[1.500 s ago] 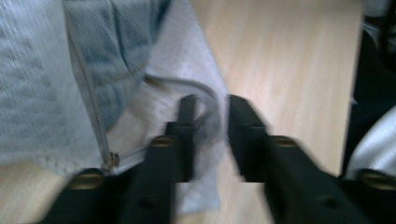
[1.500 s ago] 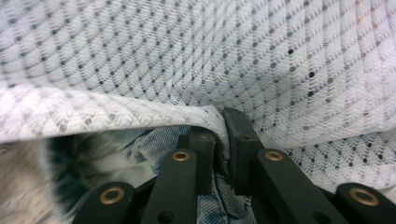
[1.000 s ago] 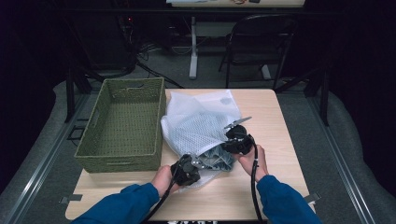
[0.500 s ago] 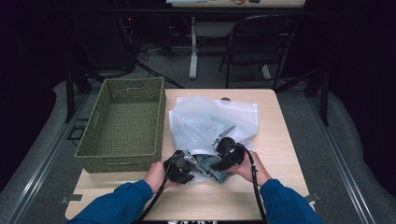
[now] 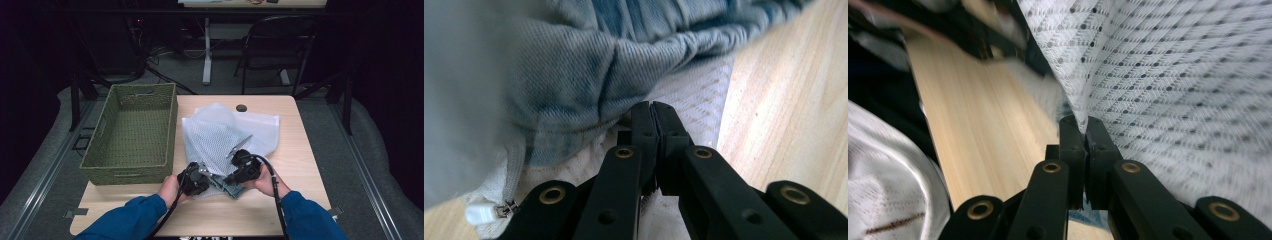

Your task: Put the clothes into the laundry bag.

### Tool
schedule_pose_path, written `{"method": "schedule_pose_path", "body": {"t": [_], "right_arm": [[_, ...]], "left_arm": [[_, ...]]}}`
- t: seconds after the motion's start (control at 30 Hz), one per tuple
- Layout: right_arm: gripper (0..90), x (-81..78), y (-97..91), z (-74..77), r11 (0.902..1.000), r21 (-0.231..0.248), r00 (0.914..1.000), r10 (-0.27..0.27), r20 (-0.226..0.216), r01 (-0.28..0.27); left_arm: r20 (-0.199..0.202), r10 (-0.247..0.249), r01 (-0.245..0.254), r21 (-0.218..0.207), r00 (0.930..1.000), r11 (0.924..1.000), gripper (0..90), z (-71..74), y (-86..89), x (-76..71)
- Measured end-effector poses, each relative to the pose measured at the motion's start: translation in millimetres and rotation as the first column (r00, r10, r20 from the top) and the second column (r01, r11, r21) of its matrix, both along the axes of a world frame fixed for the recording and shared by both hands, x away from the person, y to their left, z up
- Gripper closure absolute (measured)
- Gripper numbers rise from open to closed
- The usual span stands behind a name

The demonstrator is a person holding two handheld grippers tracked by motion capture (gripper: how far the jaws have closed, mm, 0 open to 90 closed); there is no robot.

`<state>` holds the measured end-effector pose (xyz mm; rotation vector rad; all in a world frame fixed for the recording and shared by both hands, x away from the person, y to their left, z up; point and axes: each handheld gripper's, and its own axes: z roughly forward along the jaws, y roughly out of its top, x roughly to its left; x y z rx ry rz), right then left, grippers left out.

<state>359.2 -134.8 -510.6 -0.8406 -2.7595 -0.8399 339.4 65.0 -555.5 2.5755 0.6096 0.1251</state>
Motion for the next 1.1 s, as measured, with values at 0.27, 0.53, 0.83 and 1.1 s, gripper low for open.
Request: {"method": "schedule_pose_path", "body": {"t": [0.27,0.53,0.83,1.1], "right_arm": [[89.5,20.0,41.1,-31.3,0.9668,-0.233,0.9747,-0.053,0.217,0.104],[89.6,35.0,45.8,-32.3,0.9354,-0.242,0.9205,-0.163,0.355,0.258],[89.4,44.4,11.8,-7.7,0.9489,-0.119,0.9219,-0.247,0.299,0.292],[88.8,21.2,-6.7,16.4,0.9887,-0.105,0.9743,-0.082,0.210,0.106]], "left_arm": [[-0.106,-0.069,0.057,-0.108,0.9920,0.9925,89.7,2.5,12.7,-5.6],[-0.135,-0.157,0.141,-0.122,0.9783,0.9825,89.8,8.6,17.4,-17.9],[-0.109,-0.084,0.066,-0.161,0.9905,0.9847,73.6,22.1,14.3,-14.8],[-0.084,0.029,-0.030,-0.006,0.9960,0.9995,70.4,0.0,-31.9,-5.6]]}}
